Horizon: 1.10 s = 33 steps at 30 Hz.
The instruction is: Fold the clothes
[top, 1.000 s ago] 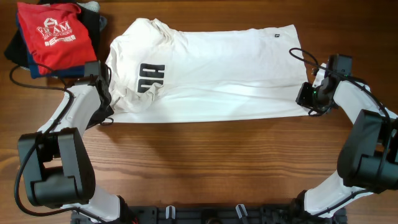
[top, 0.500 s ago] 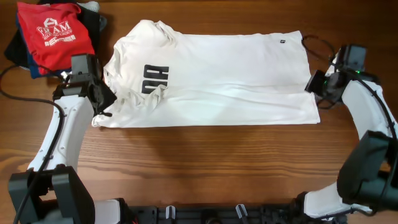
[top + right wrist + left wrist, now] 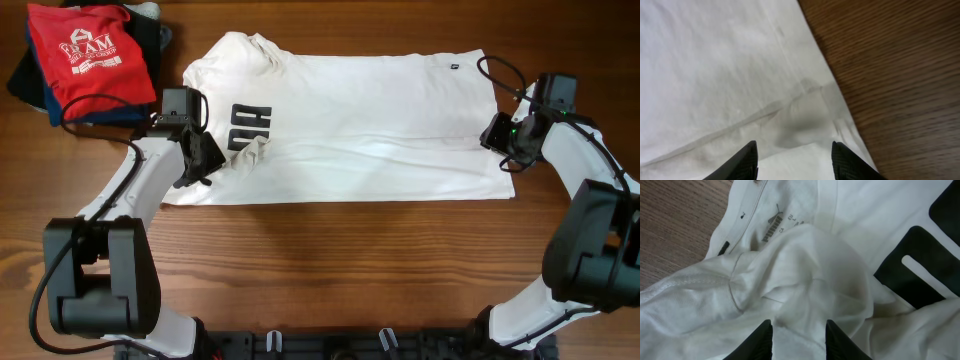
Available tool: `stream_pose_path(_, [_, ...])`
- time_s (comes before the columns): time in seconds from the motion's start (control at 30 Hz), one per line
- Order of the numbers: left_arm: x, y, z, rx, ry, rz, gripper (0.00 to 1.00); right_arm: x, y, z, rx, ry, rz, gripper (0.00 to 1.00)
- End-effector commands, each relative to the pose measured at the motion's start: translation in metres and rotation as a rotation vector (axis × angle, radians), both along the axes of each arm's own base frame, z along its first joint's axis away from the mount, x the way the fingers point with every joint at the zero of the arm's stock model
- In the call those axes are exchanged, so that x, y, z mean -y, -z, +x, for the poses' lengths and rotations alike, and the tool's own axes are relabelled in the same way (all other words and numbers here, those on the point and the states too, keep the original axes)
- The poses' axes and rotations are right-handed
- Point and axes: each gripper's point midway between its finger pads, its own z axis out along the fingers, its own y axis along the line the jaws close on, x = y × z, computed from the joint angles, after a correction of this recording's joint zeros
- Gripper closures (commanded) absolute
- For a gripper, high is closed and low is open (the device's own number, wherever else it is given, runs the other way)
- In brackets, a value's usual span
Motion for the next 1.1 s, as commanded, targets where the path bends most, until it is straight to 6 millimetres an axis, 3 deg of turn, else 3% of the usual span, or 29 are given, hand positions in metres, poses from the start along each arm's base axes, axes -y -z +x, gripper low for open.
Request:
stream_pose_path(0.0, [0.003, 0.004, 0.000, -0.004, -0.003, -0.013, 0.66, -0.008, 0.009, 0.004, -0.004, -0.010, 0.056, 0.52])
stream_pose_path(0.2, [0.003, 0.004, -0.001, -0.007, -0.003, -0.013, 0.66, -0.010, 0.026, 0.010, -0.009, -0.008, 0.071, 0.51])
stream_pose_path(0.27, [0.003, 0.004, 0.000, -0.006, -0.003, -0.013, 0.66, -0.011, 0.027, 0.022, 0.036, 0.016, 0.091, 0.51])
stream_pose_path(0.43, [0.003, 0.005, -0.004, -0.021, -0.003, -0.013, 0.65, -0.029, -0.013, 0.078, 0.300, 0.032, 0.252, 0.51])
stream_pose_path(0.5, [0.003, 0.005, -0.004, -0.021, -0.003, -0.013, 0.65, -0.034, -0.018, 0.081, 0.318, 0.026, 0.290, 0.51])
stream_pose_path(0.7, [0.003, 0.005, -0.004, -0.020, -0.003, -0.012, 0.65, -0.039, -0.003, 0.059, 0.213, -0.005, 0.285, 0.51])
stream_pose_path(0.8, [0.003, 0.005, -0.004, -0.020, -0.003, -0.012, 0.65, -0.042, -0.006, 0.047, 0.184, -0.073, 0.254, 0.47])
stream_pose_path(0.9, [0.003, 0.005, -0.004, -0.020, -0.003, -0.013, 0.65, -0.031, -0.002, 0.017, 0.070, -0.111, 0.146, 0.44])
stream_pose_path(1.07, [0.003, 0.011, -0.002, -0.027, -0.003, -0.012, 0.65, -0.022, 0.014, -0.005, -0.015, -0.145, 0.062, 0.44])
